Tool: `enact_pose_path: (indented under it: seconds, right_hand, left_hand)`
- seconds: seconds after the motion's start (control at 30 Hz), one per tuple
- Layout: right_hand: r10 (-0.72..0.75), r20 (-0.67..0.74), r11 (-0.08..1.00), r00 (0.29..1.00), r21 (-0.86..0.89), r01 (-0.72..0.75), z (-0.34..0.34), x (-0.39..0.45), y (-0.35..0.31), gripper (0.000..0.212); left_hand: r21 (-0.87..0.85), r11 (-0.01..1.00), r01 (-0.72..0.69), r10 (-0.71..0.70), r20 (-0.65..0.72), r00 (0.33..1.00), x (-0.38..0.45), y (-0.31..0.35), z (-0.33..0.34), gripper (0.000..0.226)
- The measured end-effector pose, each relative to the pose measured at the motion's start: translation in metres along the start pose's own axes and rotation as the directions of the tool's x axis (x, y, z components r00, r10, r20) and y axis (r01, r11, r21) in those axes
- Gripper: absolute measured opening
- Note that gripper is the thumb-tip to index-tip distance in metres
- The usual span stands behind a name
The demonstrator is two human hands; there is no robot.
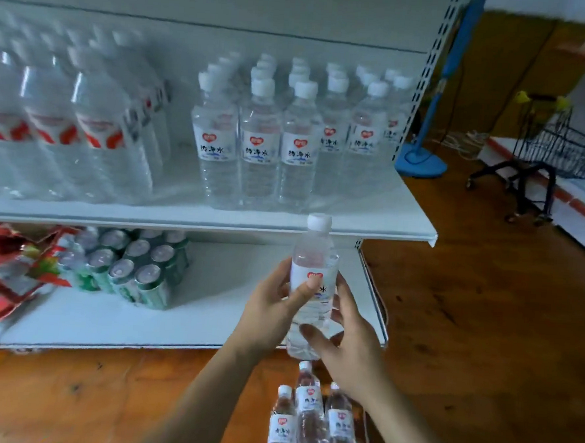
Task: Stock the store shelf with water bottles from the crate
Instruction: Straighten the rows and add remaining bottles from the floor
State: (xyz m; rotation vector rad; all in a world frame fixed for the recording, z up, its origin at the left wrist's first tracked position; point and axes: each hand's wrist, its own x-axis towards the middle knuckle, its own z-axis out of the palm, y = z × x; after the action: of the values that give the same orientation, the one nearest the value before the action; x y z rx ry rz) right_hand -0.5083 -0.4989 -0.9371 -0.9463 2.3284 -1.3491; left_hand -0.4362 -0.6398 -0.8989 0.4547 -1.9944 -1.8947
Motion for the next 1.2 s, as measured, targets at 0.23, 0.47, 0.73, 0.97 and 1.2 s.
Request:
enact_pose_path:
  seconds: [0.23, 0.47, 0.73, 0.97, 1.2]
  right_hand:
    - [-0.139, -0.035, 0.99, 0.99, -0.023, 0.138, -0.053, 0.033, -0.035, 0.092]
    - [-0.232, -0.133, 0.972, 0.963, 0.01, 0.236, -0.075, 0.092, -0.048, 0.088]
    - [-0.229, -0.229, 0.97, 0.946, 0.033, 0.243, -0.072, 0.166, -0.035, 0.086]
    - [-0.243, -0.227, 0.968, 0.943, -0.001, 0.249, -0.056, 0.19, -0.025, 0.081]
    - [-0.303, -0.263, 0.949, 0.916, -0.175, 0.264, -0.043, 0.201, -0.005, 0.067]
  left_hand:
    - [0.022, 0.987, -0.158, 0.16, -0.078, 0.984, 0.014, 0.062, 0.026, 0.033]
    - [0.41, 0.901, -0.143, 0.242, -0.2, 0.95, 0.054, 0.089, 0.022, 0.042]
    - [0.599, 0.8, 0.042, 0.118, -0.225, 0.967, 0.084, 0.078, 0.005, 0.057]
    - [0.573, 0.817, 0.068, 0.094, -0.248, 0.964, 0.091, 0.054, 0.011, 0.058]
    - [0.579, 0.815, 0.029, 0.185, -0.307, 0.934, 0.096, 0.04, 0.017, 0.056]
